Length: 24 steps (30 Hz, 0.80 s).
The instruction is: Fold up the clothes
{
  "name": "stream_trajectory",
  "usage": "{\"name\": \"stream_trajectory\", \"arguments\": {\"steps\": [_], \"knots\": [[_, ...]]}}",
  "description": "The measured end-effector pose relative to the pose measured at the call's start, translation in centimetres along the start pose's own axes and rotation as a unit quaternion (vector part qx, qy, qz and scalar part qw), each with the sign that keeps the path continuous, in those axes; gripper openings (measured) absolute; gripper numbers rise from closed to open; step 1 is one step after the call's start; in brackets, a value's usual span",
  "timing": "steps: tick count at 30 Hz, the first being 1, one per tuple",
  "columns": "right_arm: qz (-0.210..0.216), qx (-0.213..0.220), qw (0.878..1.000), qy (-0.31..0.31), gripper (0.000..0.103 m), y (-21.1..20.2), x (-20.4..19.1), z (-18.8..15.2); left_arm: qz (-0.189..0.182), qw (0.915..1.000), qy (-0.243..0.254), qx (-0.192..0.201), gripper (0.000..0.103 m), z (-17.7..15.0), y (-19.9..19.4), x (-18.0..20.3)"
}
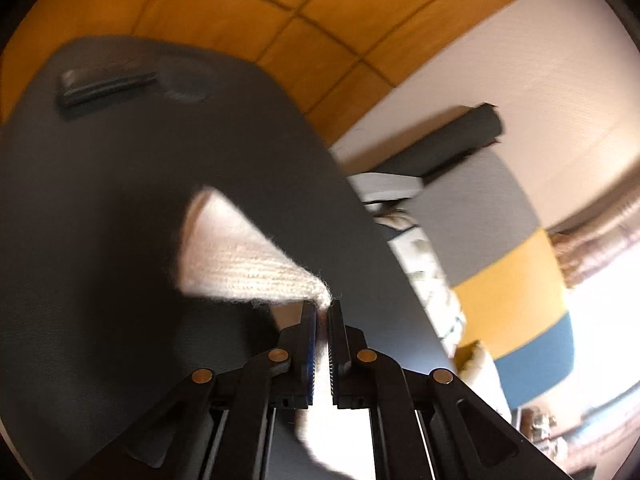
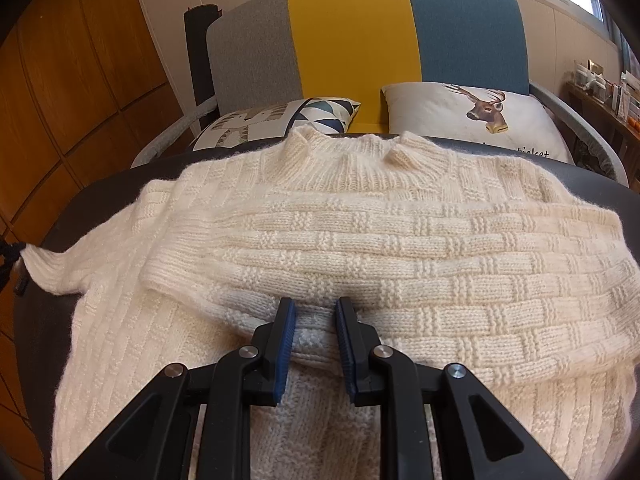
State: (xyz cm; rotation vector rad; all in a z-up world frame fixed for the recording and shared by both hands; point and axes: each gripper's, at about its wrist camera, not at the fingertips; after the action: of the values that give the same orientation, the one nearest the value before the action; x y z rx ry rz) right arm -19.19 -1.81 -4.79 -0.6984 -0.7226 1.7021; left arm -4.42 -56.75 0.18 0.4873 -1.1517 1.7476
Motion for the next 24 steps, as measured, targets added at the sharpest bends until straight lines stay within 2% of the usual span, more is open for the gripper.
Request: {"name": "stream_trajectory", "arguments": {"steps": [5,7,10,15,21,24], "knots": [[0.007,-0.015,1.000,-0.003,0.021,-0.2,0.1,0.8,-0.057,0.9974,0.044,-0.010,0.005,-0.6,0.7,5.3],[0.005,-0.017,1.000,-0.011,0.023,-0.8,-0.2,1.4,-0.079,0.9945,0.067,-0.018,0.005,-1.4,-0.1,7.5],[0.026,0.005,0.999,-0.023,0.024,-2.6,-0.8,2.0,-0.112,0.9875,0.106,-0.035,0.005,-3.4,-0.3,11.0],[0.095,0.012,0.995,0.022,0.024,-4.6,-0.2,2.4,-0.164,0.9715,0.155,-0.074,0.005,-7.7,0.4,16.5],[0.120,-0.012,0.989,0.086,0.025,-4.6,2.1,1.1,-0.200,0.9495,0.197,-0.141,0.005,-15.5,1.7,21.5],[0.131,-0.028,0.983,0.121,0.025,-4.2,3.6,0.4,-0.203,0.9371,0.221,-0.178,0.005,-19.7,3.2,23.7]]}}
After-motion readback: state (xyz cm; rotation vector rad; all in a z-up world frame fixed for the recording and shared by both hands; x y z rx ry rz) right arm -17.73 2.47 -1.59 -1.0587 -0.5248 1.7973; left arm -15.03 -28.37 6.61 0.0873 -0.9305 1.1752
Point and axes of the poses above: each gripper's, at about its wrist camera, not at the fingertips, and y roughly the way its jaws point, x to its right, z to its top, and after that the axes turned 9 degrees about -z, right-handed
